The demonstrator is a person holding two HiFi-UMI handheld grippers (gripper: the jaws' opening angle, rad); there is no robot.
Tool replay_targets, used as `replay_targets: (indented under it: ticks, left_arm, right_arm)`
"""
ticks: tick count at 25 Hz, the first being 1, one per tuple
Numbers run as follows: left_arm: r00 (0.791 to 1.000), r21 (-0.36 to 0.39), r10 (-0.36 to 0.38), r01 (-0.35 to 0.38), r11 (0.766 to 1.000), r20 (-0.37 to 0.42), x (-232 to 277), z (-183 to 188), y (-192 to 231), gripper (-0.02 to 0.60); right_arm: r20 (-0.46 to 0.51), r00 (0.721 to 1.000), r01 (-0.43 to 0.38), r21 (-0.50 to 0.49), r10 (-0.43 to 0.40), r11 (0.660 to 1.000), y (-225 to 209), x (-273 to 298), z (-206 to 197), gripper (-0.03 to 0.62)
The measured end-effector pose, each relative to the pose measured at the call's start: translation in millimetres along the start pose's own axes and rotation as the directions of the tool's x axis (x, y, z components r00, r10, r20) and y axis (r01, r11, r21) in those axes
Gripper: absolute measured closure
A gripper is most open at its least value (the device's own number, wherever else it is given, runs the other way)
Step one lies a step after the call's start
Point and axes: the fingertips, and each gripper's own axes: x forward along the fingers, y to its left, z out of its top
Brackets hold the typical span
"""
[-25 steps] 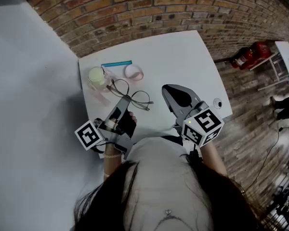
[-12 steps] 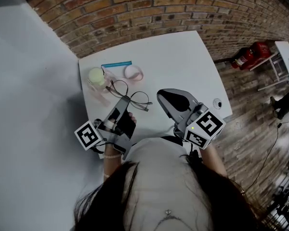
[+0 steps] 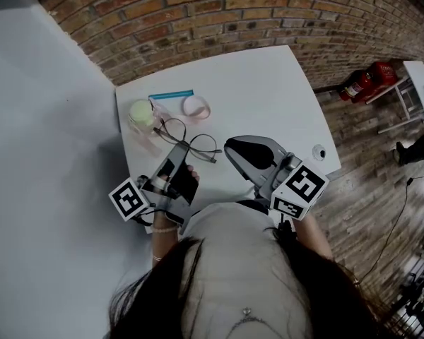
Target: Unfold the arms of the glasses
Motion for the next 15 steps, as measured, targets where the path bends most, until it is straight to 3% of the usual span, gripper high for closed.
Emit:
replay_targets:
  ticks: [15]
  left_arm:
    - [1.000,-0.042,-0.029,0.029,0.999,0.005,-0.9,0.7,-1.5,0.558]
  right_arm:
    - [-0.031,0.995,-0.100,0.006,0.100,0.995,17.0,4.6,-7.3,0.545]
